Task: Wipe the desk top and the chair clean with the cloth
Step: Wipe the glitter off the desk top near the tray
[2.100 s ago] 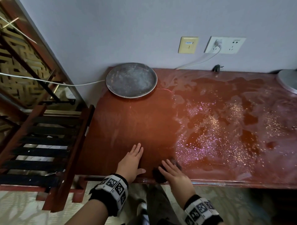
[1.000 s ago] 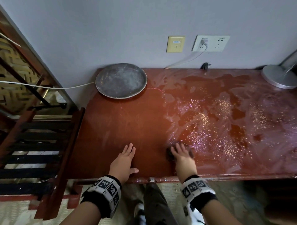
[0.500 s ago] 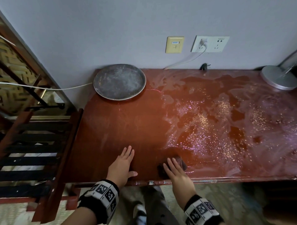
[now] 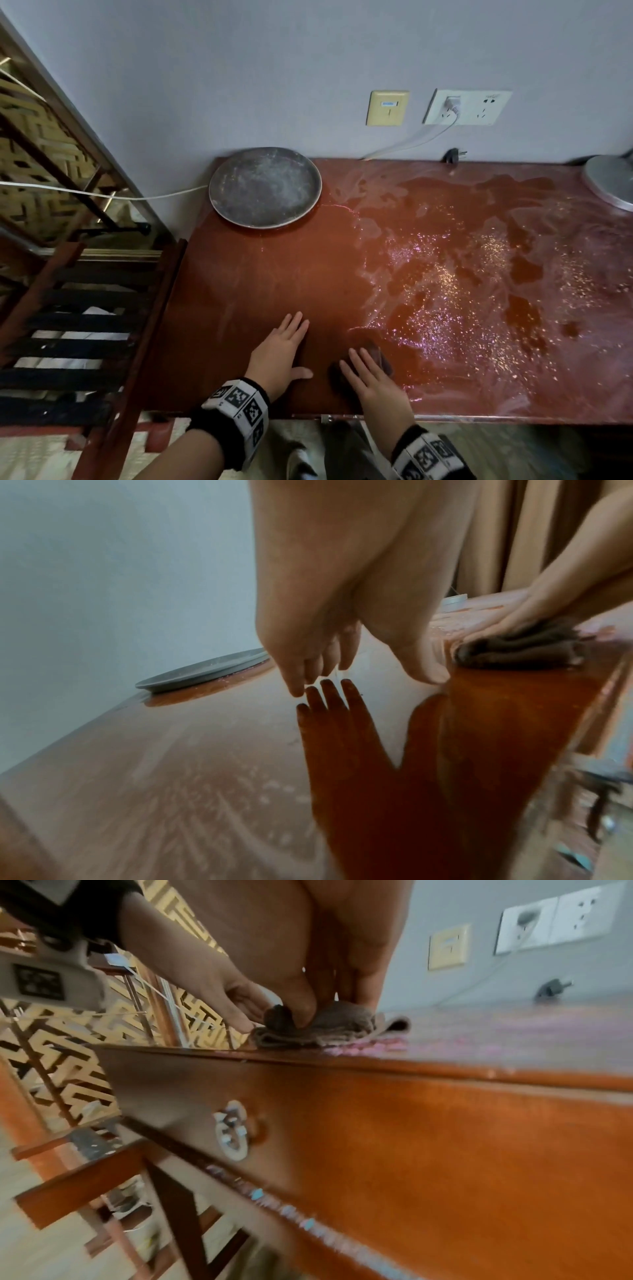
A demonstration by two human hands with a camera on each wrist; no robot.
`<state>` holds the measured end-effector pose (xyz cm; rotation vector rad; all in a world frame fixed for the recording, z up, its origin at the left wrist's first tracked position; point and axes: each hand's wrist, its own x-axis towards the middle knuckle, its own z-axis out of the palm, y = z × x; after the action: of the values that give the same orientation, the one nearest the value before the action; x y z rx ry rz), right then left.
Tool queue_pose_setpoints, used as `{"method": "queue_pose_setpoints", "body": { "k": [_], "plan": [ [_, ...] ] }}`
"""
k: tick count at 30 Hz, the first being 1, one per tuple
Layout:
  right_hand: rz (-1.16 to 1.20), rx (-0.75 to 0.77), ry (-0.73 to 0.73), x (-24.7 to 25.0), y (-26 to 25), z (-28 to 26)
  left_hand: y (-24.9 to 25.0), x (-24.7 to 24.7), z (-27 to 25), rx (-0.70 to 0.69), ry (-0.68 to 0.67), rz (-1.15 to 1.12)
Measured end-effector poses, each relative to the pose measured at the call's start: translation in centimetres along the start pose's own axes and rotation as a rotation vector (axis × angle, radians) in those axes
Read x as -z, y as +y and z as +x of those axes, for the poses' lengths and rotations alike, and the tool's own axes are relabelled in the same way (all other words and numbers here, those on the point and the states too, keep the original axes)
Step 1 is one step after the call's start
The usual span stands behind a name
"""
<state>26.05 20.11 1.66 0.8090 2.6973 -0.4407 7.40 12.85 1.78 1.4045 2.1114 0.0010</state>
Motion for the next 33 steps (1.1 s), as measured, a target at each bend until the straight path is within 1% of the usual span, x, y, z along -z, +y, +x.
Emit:
{"method": "queue_pose_setpoints", "body": {
  "k": [1, 2, 3, 4, 5, 7, 9, 11, 13, 15, 17, 19, 20, 21, 22, 24, 26, 27, 29, 30, 31, 32, 33],
  "plan": [
    [0.051, -0.029, 0.040, 1.1, 0.4, 1.1, 0.2, -0.1, 0.4, -0.013, 0.008, -0.002],
    [0.056, -0.048, 0.047, 1.7, 1.0, 2.7, 0.4, -0.3, 0.7, -0.021, 0.012, -0.011],
    [0.060, -0.054, 0.041, 2.5, 1.5, 4.0, 0.6, -0.4, 1.0, -0.029, 0.013, -0.016],
    [0.117, -0.089, 0.010, 3.4, 1.6, 4.9, 0.7, -0.5, 1.2, -0.036, 0.012, -0.019],
    [0.138, -0.110, -0.005, 3.5, 1.8, 5.5, 0.9, -0.5, 1.3, -0.043, 0.025, -0.031],
    [0.175, -0.080, 0.027, 2.7, 1.9, 5.4, 1.3, -0.5, 1.5, -0.085, 0.090, -0.061],
    [0.259, -0.046, 0.080, 1.8, 2.7, 3.8, 1.9, -0.7, 1.8, -0.170, 0.193, -0.071],
    [0.296, -0.127, 0.149, 1.5, 5.0, 2.6, 3.0, -0.9, 2.3, -0.307, 0.281, -0.015],
    [0.182, -0.215, 0.087, 2.1, 8.0, 2.2, 4.4, -1.3, 3.3, -0.404, 0.198, 0.065],
    [0.049, -0.244, -0.046, 2.5, 10.0, 2.5, 5.6, -2.0, 4.7, -0.452, 0.113, 0.139],
    [0.039, -0.228, -0.131, 3.0, 10.9, 3.3, 6.2, -2.4, 6.1, -0.463, 0.133, 0.145],
    [0.037, -0.207, -0.162, 3.3, 11.2, 3.8, 6.4, -1.5, 7.1, -0.452, 0.179, 0.144],
    [0.034, -0.206, -0.170, 3.4, 11.3, 3.9, 6.3, -0.9, 7.7, -0.423, 0.210, 0.137],
    [0.037, -0.209, -0.172, 3.4, 11.3, 4.0, 6.0, -0.2, 8.4, -0.369, 0.194, 0.162],
    [0.044, -0.216, -0.174, 3.4, 11.3, 4.0, 5.6, 0.6, 8.8, -0.321, 0.214, 0.187],
    [0.048, -0.225, -0.178, 3.4, 11.3, 4.0, 5.4, 1.3, 9.5, -0.309, 0.231, 0.220],
    [0.046, -0.230, -0.188, 3.6, 11.3, 4.0, 5.2, 0.4, 8.6, -0.375, 0.268, 0.216],
    [0.045, -0.231, -0.186, 3.6, 11.3, 4.0, 5.0, -0.5, 7.6, -0.454, 0.287, 0.264],
    [0.056, -0.232, -0.190, 3.7, 11.2, 4.1, 4.6, -2.9, 5.0, -0.585, 0.220, 0.298],
    [0.061, -0.233, -0.193, 3.7, 11.2, 4.1, 4.5, -3.8, 3.9, -0.655, 0.171, 0.314],
    [0.064, -0.235, -0.195, 3.8, 11.2, 4.1, 4.4, -4.4, 3.4, -0.698, 0.107, 0.335],
    [0.070, -0.240, -0.199, 3.9, 11.2, 4.1, 4.2, -4.4, 3.4, -0.715, 0.086, 0.348],
    [0.079, -0.247, -0.204, 4.0, 11.2, 4.2, 4.2, -4.1, 3.9, -0.730, 0.124, 0.352]
  ]
}}
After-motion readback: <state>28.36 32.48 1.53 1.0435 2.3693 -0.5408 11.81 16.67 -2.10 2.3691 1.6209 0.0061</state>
